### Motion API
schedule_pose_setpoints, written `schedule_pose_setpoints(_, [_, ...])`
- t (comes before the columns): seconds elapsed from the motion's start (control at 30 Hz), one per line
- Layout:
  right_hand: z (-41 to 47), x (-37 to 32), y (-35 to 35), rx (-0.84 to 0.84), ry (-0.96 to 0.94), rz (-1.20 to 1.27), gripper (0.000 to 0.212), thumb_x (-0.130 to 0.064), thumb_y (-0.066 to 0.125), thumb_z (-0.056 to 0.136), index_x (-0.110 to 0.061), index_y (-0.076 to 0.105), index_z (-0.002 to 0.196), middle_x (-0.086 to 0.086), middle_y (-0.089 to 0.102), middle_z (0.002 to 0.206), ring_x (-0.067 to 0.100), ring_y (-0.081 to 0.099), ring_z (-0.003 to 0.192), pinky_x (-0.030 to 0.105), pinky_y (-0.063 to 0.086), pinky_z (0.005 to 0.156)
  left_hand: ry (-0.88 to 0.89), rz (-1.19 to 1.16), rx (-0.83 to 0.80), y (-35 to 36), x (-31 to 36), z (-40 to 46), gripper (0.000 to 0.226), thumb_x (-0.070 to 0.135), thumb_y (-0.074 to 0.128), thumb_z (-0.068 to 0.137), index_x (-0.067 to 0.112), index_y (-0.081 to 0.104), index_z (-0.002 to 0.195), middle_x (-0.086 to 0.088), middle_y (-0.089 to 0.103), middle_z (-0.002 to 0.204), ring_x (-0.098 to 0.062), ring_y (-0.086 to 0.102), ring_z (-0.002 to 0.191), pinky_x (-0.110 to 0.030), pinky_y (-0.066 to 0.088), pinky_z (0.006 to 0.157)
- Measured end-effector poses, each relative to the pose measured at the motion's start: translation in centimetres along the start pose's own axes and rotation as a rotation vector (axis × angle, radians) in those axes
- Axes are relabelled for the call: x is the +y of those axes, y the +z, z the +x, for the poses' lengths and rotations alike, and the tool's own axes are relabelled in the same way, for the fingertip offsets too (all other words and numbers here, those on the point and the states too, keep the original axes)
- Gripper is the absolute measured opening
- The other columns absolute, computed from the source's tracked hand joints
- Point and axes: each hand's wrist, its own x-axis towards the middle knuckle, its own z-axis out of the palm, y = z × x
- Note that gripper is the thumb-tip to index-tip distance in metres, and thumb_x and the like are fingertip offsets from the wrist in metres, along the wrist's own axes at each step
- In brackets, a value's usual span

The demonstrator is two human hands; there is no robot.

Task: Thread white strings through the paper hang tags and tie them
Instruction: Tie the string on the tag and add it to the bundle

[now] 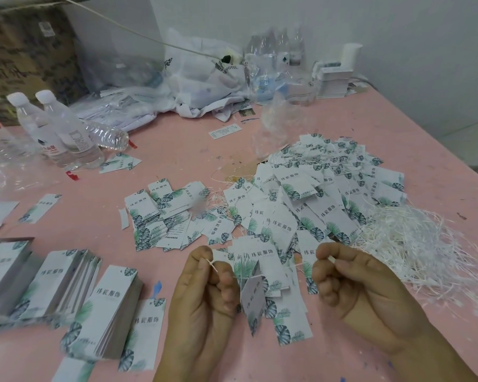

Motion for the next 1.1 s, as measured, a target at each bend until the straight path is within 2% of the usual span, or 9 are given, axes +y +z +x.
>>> schedule_pose_setpoints(0.13, [0.0, 0.4, 0.1, 0.048, -0.018, -0.022, 0.036, -0.025, 0.095, 0.057, -0.007, 0.077, 0.083, 0.016, 0.071, 0.068, 0.018, 0.068, 0.053, 0.024, 0.056, 0.049, -0.048, 0.014, -0.064, 0.5, -0.1, -0.4, 0.043, 0.029, 0.097, 0.053, 0.020, 0.063, 0.079, -0.002, 0.046, 0.044, -0.009, 0.040, 0.031, -0.014, 0.035, 0.033])
schedule_pose_setpoints(0.23, [0.1, 0.9, 0.2, 0.097, -0.039, -0.061, 0.040, -0.030, 0.098, 0.050, -0.006, 0.075, 0.073, 0.012, 0.064, 0.059, 0.016, 0.058, 0.044, 0.022, 0.049, 0.043, -0.099, 0.007, -0.150, 0.5, -0.5, -0.6, 0.041, 0.030, 0.095, 0.059, 0.018, 0.062, 0.081, 0.000, 0.042, 0.038, -0.009, 0.034, 0.027, -0.014, 0.035, 0.031])
schedule_pose_setpoints(0.37, [0.1, 1.7, 0.6, 0.126, -0.044, -0.090, 0.048, -0.027, 0.099, 0.045, -0.001, 0.077, 0.077, 0.010, 0.061, 0.064, 0.013, 0.055, 0.050, 0.023, 0.046, 0.045, -0.144, 0.006, -0.245, 0.5, -1.3, -0.8, 0.026, 0.026, 0.084, 0.077, 0.016, 0.062, 0.087, 0.001, 0.044, 0.040, -0.010, 0.023, 0.033, -0.015, 0.034, 0.032])
schedule_pose_setpoints(0.5, [0.3, 2.6, 1.1, 0.152, -0.029, -0.228, 0.055, -0.029, 0.098, 0.048, -0.001, 0.077, 0.091, 0.012, 0.058, 0.058, 0.014, 0.054, 0.048, 0.022, 0.048, 0.045, -0.078, 0.223, -0.188, 0.6, -2.7, -0.5, 0.035, 0.035, 0.092, 0.061, 0.015, 0.068, 0.078, -0.004, 0.047, 0.042, -0.011, 0.040, 0.032, -0.016, 0.037, 0.035])
schedule_pose_setpoints(0.6, [0.5, 3.4, 1.4, 0.159, -0.071, -0.295, 0.035, -0.021, 0.092, 0.056, -0.008, 0.074, 0.084, 0.013, 0.056, 0.055, 0.016, 0.054, 0.046, 0.023, 0.048, 0.044, -0.069, 0.378, -0.196, 0.6, -3.5, -0.8, 0.039, 0.042, 0.093, 0.057, 0.018, 0.073, 0.080, -0.009, 0.056, 0.049, -0.014, 0.050, 0.038, -0.018, 0.042, 0.040])
schedule_pose_setpoints(0.67, [0.6, 3.7, 1.6, 0.173, -0.092, -0.329, 0.028, -0.020, 0.088, 0.060, -0.007, 0.072, 0.080, 0.014, 0.057, 0.055, 0.022, 0.056, 0.049, 0.027, 0.048, 0.046, -0.094, 0.382, -0.196, 0.4, -3.8, -0.9, 0.042, 0.039, 0.096, 0.054, 0.015, 0.075, 0.082, -0.013, 0.061, 0.053, -0.015, 0.057, 0.042, -0.019, 0.047, 0.043])
schedule_pose_setpoints(0.73, [0.6, 3.8, 1.6, 0.189, -0.109, -0.337, 0.036, -0.026, 0.091, 0.059, -0.006, 0.073, 0.081, 0.015, 0.060, 0.058, 0.026, 0.058, 0.053, 0.030, 0.050, 0.051, -0.073, 0.406, -0.210, 0.2, -4.0, -0.9, 0.044, 0.039, 0.096, 0.054, 0.013, 0.077, 0.083, -0.015, 0.064, 0.055, -0.018, 0.060, 0.044, -0.021, 0.048, 0.044])
schedule_pose_setpoints(0.87, [0.5, 3.5, 1.5, 0.214, -0.126, -0.357, 0.019, -0.014, 0.077, 0.070, -0.009, 0.077, 0.089, 0.013, 0.069, 0.068, 0.017, 0.066, 0.058, 0.023, 0.054, 0.055, -0.008, 0.440, -0.185, -0.1, -4.1, -0.6, 0.047, 0.040, 0.097, 0.050, 0.011, 0.079, 0.081, -0.016, 0.067, 0.059, -0.019, 0.063, 0.048, -0.021, 0.051, 0.046])
schedule_pose_setpoints(1.1, [0.2, 3.3, 1.3, 0.262, -0.154, -0.459, 0.026, -0.018, 0.076, 0.069, -0.009, 0.077, 0.093, 0.017, 0.068, 0.071, 0.023, 0.066, 0.065, 0.026, 0.055, 0.061, 0.022, 0.454, -0.162, -0.4, -4.4, -0.4, 0.052, 0.036, 0.100, 0.044, 0.007, 0.080, 0.082, -0.021, 0.071, 0.065, -0.020, 0.067, 0.053, -0.022, 0.053, 0.051])
